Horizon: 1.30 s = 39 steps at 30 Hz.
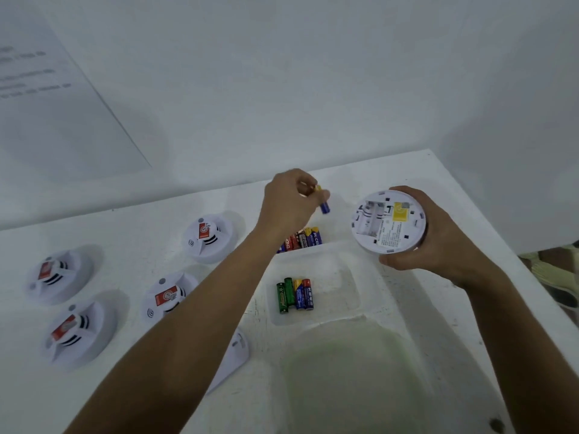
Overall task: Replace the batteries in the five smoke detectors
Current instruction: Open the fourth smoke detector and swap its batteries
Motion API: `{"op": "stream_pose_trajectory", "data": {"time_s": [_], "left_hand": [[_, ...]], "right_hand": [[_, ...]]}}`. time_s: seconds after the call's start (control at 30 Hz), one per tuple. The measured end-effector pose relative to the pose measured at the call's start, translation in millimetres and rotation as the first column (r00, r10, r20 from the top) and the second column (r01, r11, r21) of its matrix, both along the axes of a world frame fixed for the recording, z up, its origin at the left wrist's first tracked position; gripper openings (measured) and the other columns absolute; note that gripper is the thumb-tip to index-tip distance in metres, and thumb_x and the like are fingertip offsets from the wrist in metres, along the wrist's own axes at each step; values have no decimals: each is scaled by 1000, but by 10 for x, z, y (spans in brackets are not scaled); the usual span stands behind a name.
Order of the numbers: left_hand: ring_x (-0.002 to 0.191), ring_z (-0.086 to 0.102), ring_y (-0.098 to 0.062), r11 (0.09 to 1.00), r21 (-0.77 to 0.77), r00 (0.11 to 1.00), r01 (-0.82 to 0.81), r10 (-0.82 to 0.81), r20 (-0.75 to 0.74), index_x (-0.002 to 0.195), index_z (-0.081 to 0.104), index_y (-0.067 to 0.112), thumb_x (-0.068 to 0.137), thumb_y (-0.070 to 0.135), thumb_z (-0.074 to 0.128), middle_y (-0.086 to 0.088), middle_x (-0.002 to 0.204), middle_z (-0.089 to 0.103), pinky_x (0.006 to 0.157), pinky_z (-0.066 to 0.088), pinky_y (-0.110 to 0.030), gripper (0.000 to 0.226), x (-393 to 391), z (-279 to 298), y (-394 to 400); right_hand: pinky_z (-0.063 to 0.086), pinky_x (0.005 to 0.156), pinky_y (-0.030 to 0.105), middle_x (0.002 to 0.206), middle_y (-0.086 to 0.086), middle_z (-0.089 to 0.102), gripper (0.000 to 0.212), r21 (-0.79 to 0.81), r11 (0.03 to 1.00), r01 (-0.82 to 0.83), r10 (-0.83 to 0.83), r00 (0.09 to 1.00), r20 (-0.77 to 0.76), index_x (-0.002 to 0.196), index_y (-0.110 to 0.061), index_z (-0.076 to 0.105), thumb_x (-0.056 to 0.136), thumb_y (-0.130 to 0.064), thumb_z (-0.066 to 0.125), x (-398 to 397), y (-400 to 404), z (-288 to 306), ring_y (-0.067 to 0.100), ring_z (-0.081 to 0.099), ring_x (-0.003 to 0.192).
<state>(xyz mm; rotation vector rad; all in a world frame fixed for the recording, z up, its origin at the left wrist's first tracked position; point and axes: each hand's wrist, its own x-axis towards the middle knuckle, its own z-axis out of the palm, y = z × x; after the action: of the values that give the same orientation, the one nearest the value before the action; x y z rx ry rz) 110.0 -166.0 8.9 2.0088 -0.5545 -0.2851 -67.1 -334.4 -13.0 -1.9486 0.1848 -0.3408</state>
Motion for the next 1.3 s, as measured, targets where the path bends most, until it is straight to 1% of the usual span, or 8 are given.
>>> {"op": "stream_pose_trajectory", "data": {"time_s": [0.13,0.33,0.47,0.67,0.77,0.87,1.03,1.3], "left_hand": [[66,62,-13,930,337,988,146,-154,-1,92,67,11,76,29,80,-5,89,69,56,46,-19,28,25,-195,-97],[82,60,-20,784,588,959,199,-280,49,91,67,10,84,29,73,-6,85,61,65,47,-27,21,16,-322,-167],[85,60,-18,815,554,960,169,-262,93,108,66,10,86,33,70,-3,94,59,74,49,-28,32,-21,-270,-73],[61,50,0,876,470,956,112,-223,188,101,68,20,84,38,70,11,70,57,56,39,-14,24,-471,-76,447],[75,56,-8,749,629,940,209,-332,83,115,65,20,84,38,71,4,92,66,68,44,-22,36,-668,-149,620],[95,64,-21,587,771,904,245,-426,37,95,58,27,80,34,75,-2,98,61,78,50,-29,25,-660,-235,586],[83,62,-21,471,850,858,234,-512,48,91,59,22,78,41,76,-2,94,60,69,50,-31,28,-626,-237,525],[73,57,-11,644,675,891,359,-453,-41,102,72,18,79,27,75,6,85,63,67,50,-25,24,-682,-254,484]], "right_hand": [[53,84,14,119,-19,61,89,26,1000,-5,6,1000,-19,128,-34,49,51,-8,86,-72,-2,-53,3,60,114],[54,87,19,124,-13,61,92,47,999,-12,13,1000,-18,133,-28,49,51,-9,86,-127,38,-66,7,59,117],[55,91,27,129,-7,59,95,48,998,-29,30,999,-16,136,-23,48,51,-10,87,-158,63,-47,12,58,121],[54,91,21,128,-10,59,97,53,998,-38,39,999,-21,137,-25,46,49,-20,89,-270,154,-54,10,58,121],[52,88,15,126,-14,60,96,73,996,-59,61,998,-20,135,-29,47,50,-17,88,-320,256,-64,7,58,119],[52,89,17,126,-12,60,94,77,993,-87,89,996,-26,135,-29,47,52,-10,87,-345,347,-72,10,58,120],[51,89,16,125,-13,60,92,83,991,-101,103,994,-29,134,-28,48,53,-7,85,-432,424,-72,9,58,120],[53,89,19,126,-13,61,92,89,993,-80,84,995,-44,134,-31,47,53,-10,86,-569,412,-86,11,59,120]]}}
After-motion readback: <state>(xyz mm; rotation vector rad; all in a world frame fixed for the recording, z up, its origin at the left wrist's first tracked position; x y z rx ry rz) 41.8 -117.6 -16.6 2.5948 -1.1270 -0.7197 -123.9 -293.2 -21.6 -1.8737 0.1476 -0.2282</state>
